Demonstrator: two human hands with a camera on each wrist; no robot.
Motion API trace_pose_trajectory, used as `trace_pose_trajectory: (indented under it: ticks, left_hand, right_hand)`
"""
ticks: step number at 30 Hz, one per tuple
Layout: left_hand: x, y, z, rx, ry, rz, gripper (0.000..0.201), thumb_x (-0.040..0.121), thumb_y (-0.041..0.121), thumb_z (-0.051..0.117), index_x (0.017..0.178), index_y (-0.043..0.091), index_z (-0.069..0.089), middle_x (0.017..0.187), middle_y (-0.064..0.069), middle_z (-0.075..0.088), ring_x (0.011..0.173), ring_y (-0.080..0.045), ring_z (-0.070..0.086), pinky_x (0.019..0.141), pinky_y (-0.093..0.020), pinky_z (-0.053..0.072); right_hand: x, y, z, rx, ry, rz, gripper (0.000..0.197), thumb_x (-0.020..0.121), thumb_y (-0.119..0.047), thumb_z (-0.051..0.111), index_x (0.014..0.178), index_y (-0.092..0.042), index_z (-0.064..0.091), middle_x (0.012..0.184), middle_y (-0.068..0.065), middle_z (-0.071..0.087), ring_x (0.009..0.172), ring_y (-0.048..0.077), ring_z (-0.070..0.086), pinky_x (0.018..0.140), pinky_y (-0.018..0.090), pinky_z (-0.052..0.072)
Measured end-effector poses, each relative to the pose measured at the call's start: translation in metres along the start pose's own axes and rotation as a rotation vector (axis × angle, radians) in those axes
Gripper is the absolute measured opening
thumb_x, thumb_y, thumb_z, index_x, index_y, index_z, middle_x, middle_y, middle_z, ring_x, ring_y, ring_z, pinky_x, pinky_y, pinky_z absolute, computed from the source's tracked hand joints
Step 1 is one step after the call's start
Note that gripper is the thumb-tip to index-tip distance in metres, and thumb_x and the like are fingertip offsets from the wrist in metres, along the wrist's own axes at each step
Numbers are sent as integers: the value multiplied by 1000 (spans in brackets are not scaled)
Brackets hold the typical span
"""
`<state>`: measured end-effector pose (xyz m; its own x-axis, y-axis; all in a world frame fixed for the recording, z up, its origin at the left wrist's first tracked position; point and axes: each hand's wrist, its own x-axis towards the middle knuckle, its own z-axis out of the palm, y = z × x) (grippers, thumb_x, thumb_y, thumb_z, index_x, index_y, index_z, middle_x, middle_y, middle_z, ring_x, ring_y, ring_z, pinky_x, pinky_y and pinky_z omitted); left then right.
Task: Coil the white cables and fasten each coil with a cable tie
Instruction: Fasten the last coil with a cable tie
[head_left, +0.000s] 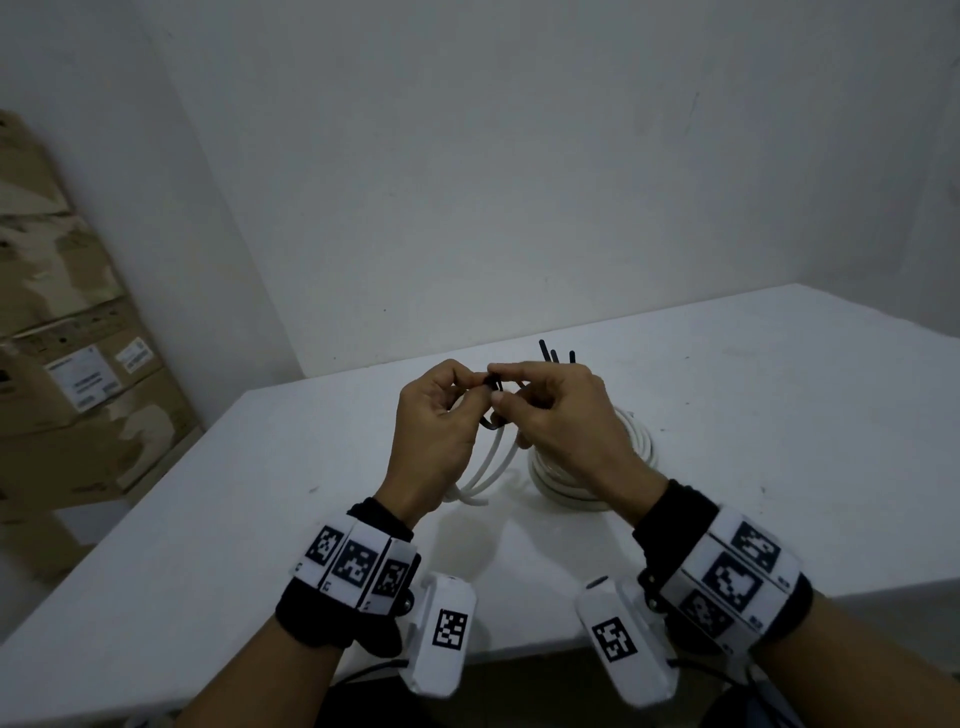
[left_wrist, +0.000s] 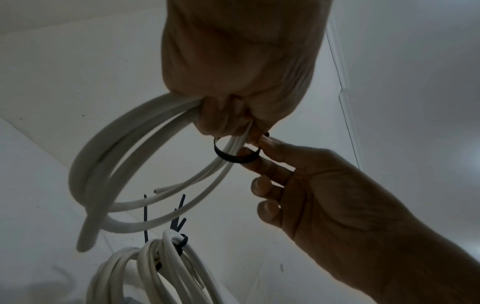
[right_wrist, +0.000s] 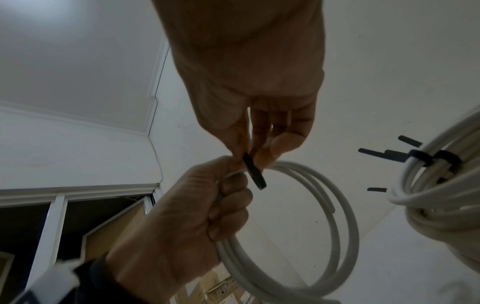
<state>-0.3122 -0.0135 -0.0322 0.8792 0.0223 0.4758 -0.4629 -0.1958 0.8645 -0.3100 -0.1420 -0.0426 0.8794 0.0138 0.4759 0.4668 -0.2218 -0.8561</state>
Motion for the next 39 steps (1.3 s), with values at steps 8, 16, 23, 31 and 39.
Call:
trace_pose_trajectory:
  ticks: [8, 16, 23, 31, 39]
  left_hand:
    - [8, -2, -8, -68, -233, -274, 11, 94, 15, 57, 88, 7, 59, 44, 7, 36, 35, -7, 21, 37, -14, 17]
    - [4, -2, -11, -190, -448, -451, 11, 95, 35, 51, 95, 24, 48, 53, 7, 32, 40, -7, 17, 39, -10, 14]
    - [0, -1, -10, -171, -439, -632, 10, 97, 29, 48, 89, 25, 54, 54, 4, 25, 38, -6, 14, 39, -12, 7]
    - [-3, 3, -7, -161, -526, -695, 19, 97, 23, 42, 83, 22, 55, 51, 5, 23, 35, -6, 14, 38, -10, 8]
    - [-6, -12, -25, -261, -385, -757, 21, 94, 24, 48, 76, 19, 58, 47, 7, 20, 33, -6, 13, 36, -8, 9]
  right_hand:
    - [13, -2, -13, -153, -17, -119, 10, 89, -9, 59, 82, -6, 64, 63, 2, 65, 52, 12, 63, 47, 18, 46]
    - [19, -3, -13, -264, -44, -212, 12, 88, -15, 63, 77, -9, 63, 69, 0, 65, 64, 19, 59, 67, 33, 49]
    - [37, -17, -21, -302, 3, -189, 11, 92, -12, 55, 81, -11, 57, 65, -13, 52, 62, 9, 51, 60, 24, 38]
    - [60, -23, -28, -371, -44, -108, 27, 92, -12, 53, 67, -21, 46, 71, -14, 53, 82, 19, 63, 64, 24, 43]
    - [43, -22, -46, 35, -344, 144, 46, 91, -54, 44, 96, -12, 62, 85, 8, 72, 72, 19, 68, 60, 29, 49]
